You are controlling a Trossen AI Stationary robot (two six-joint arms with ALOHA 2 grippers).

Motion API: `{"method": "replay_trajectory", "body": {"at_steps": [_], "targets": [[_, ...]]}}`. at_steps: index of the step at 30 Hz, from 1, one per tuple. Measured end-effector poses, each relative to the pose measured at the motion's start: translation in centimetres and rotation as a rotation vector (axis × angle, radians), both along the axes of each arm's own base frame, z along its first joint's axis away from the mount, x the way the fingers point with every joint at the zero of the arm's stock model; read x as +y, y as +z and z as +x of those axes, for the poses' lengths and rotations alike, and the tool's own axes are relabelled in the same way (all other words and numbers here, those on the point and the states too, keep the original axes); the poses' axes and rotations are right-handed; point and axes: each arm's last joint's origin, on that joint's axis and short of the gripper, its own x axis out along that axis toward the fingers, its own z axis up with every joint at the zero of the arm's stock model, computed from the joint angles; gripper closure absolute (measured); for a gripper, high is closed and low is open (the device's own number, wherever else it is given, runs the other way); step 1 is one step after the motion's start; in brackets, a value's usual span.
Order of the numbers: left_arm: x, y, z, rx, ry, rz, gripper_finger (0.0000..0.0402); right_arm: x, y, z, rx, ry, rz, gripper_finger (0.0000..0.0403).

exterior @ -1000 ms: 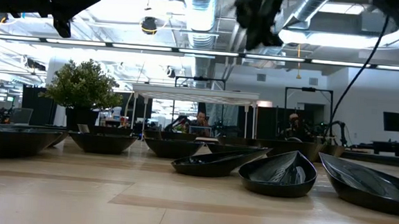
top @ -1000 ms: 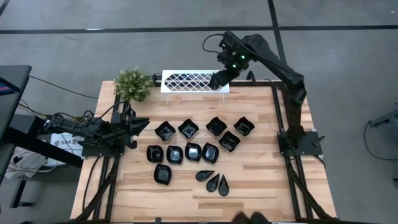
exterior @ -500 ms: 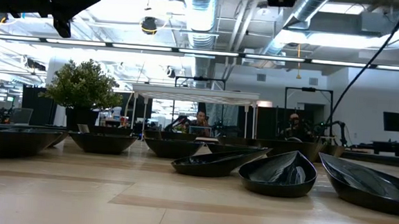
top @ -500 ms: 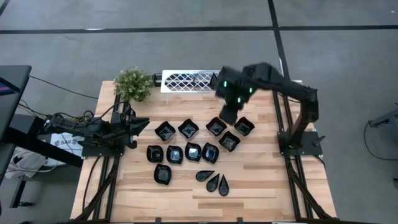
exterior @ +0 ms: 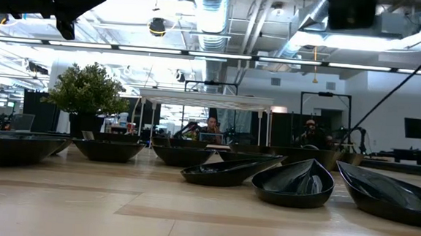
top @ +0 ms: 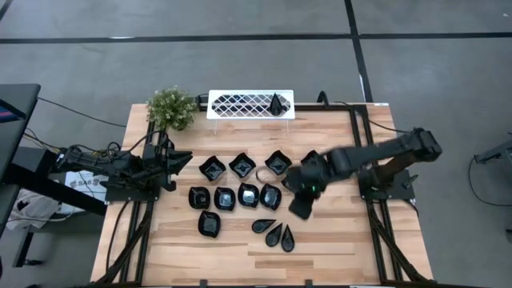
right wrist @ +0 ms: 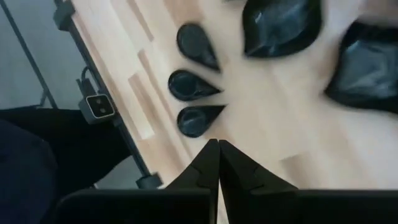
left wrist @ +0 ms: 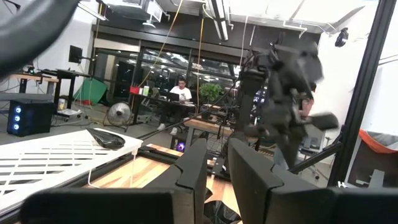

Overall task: Pick & Place Mini shaped plates
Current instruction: Stack the drop-shaped plate on top of the drop-shaped plate on the shelf

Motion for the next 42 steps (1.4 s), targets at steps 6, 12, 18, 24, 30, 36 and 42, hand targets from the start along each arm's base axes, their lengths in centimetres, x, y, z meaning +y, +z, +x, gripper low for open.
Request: {"method": "replay_trajectory", "body": {"at_steps": [6, 12, 18, 24, 30, 36, 42], "targets": [[0.0, 0.0, 0.0, 0.000, 0.000, 0.000, 0.0334, 4.4, -5.2, -0.7, 0.073, -0.023, 0.062, 0.0402], [0.0, 0.0, 0.0, 0.000, 0.000, 0.000, 0.0334, 6.9, -8.8, -0.2, 0.155, -0.018, 0.043, 0.0402], [0.0, 0.0, 0.0, 0.000, 0.000, 0.000, 0.0334, 7.9, -11.8, 1.6, 0.169, -0.014, 0.037, 0.0394], [0.0, 0.0, 0.0, 0.000, 0.000, 0.000, 0.0334, 8.3, -13.8, 2.7, 0.175, -0.005, 0.029, 0.0344], [0.0, 0.0, 0.0, 0.000, 0.000, 0.000, 0.0334, 8.4, -14.0, 2.7, 0.186, -0.033, 0.026, 0.0303], [0.0, 0.0, 0.0, 0.000, 0.000, 0.000, 0.0334, 7.8, -14.1, 3.0, 0.138, -0.098, -0.064, 0.0296], [0.0, 0.0, 0.0, 0.000, 0.000, 0.000, 0.0334, 6.9, -14.1, 3.4, 0.144, -0.127, -0.070, 0.0295]]}}
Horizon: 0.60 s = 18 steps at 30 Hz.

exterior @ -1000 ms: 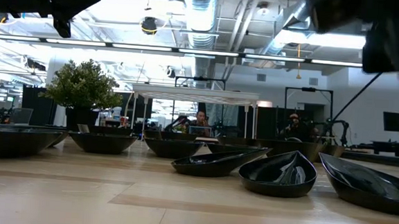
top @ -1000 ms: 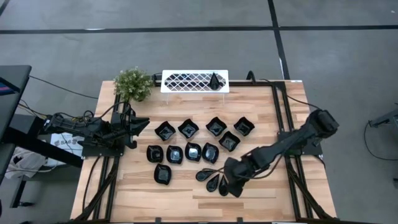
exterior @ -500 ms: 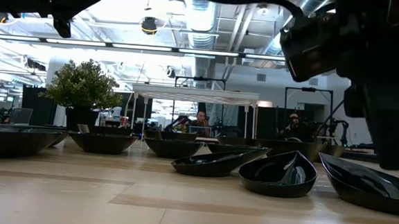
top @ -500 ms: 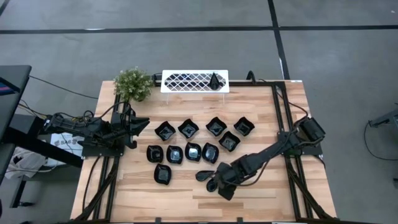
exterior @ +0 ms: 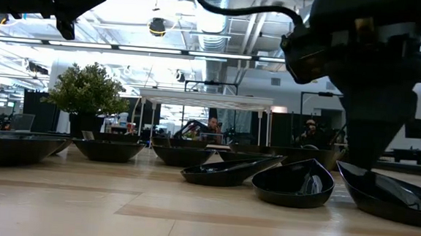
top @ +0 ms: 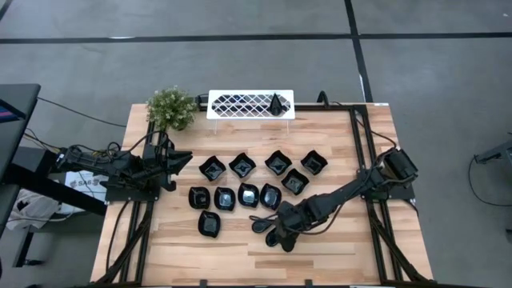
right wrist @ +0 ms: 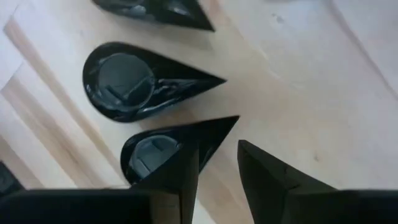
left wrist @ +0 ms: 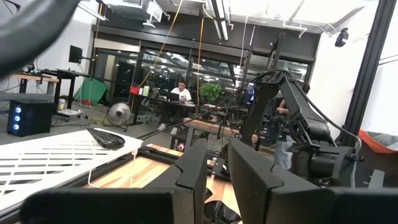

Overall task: Pick & Place Mini shaped plates
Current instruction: Stack the drop-shaped plate on top of the drop-shaped plate on the shelf

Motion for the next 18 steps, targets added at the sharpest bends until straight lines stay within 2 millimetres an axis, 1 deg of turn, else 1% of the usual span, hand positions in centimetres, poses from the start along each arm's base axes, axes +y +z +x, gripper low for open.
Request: {"method": "replay_trajectory", "body": {"at_steps": [6, 12, 18], "targets": [[0.00, 0.01, 0.00, 0.000, 0.000, 0.000, 0.0334, -0.22, -0.03, -0.01, 0.029, -0.027, 0.029, 0.0295], [0.00, 0.01, 0.00, 0.000, 0.000, 0.000, 0.0334, 0.35, -0.04, -0.32, 0.040, -0.051, 0.038, 0.0295], [0.00, 0.01, 0.00, 0.000, 0.000, 0.000, 0.0334, 0.45, -0.10, -0.19, 0.029, -0.048, 0.043, 0.0295]]}}
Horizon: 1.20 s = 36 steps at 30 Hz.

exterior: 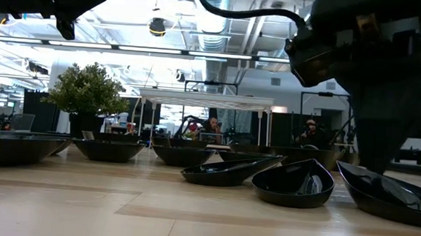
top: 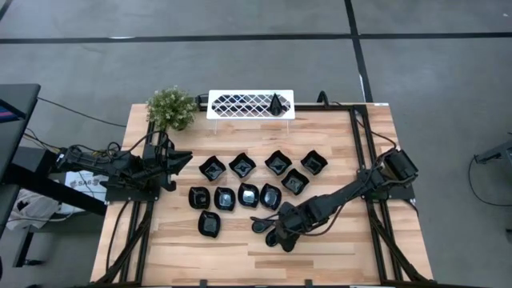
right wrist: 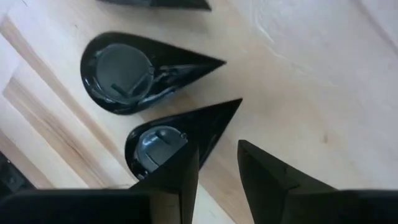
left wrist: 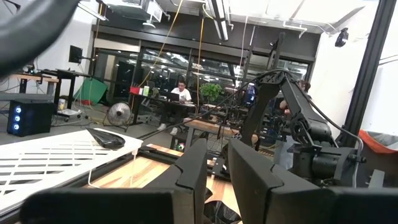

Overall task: Pick & Place Mini shaped plates
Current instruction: Stack the drop-shaped plate on top of the drop-shaped plate on the shelf

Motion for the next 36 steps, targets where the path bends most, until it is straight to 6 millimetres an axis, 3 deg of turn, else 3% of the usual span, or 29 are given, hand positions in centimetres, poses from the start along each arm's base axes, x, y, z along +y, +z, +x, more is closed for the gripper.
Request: {"method": "replay_trajectory", "body": {"at_steps": [5, 14, 31, 36], "targets": [[0.00, 0.00, 0.00, 0.000, 0.000, 0.000, 0.0334, 0.03, -0.94, 0.40, 0.014, 0.019, 0.010, 0.0295], [0.00, 0.00, 0.00, 0.000, 0.000, 0.000, 0.0334, 0.05, -0.92, 0.33, 0.014, 0.020, 0.000, 0.0300], [0.00, 0.00, 0.00, 0.000, 0.000, 0.000, 0.0334, -0.06, -1.09, 0.16, 0.024, 0.018, -0.014, 0.0395], [0.00, 0.00, 0.00, 0.000, 0.000, 0.000, 0.0334, -0.11, -1.12, 0.08, 0.033, 0.022, -0.020, 0.0398]]}}
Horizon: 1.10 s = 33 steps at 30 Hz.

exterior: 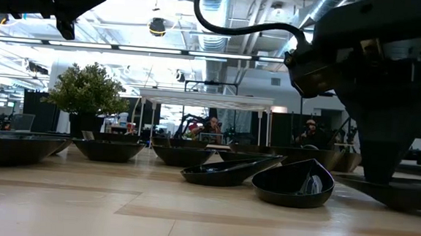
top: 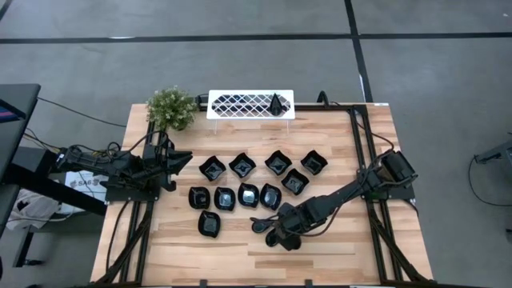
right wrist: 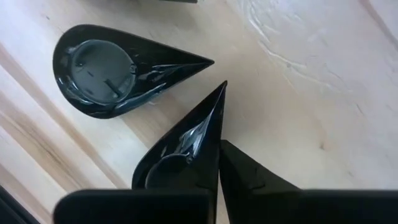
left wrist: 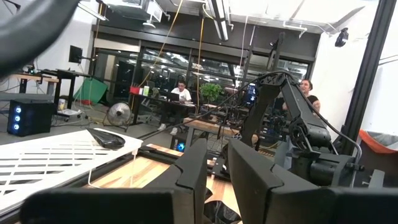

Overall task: Pick & Place Mini shaped plates
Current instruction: Stack the drop-shaped plate on top of the drop-shaped plate on the shelf

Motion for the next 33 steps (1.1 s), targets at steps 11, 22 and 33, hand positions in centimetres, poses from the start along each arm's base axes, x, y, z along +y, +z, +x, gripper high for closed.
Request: {"method": "replay_trajectory", "body": {"at_steps": [11, 22, 33], "targets": [[0.0, 0.0, 0.0, 0.000, 0.000, 0.000, 0.0334, -1.0, 2.5, -1.0, -0.012, 0.042, 0.020, 0.0402], [0.0, 0.0, 0.0, 0.000, 0.000, 0.000, 0.0334, -7.7, 10.5, -2.1, -0.296, -0.083, 0.070, 0.0402], [0.0, 0.0, 0.0, 0.000, 0.000, 0.000, 0.0334, -20.0, 15.3, -2.2, -0.534, -0.223, -0.075, 0.0403]]}}
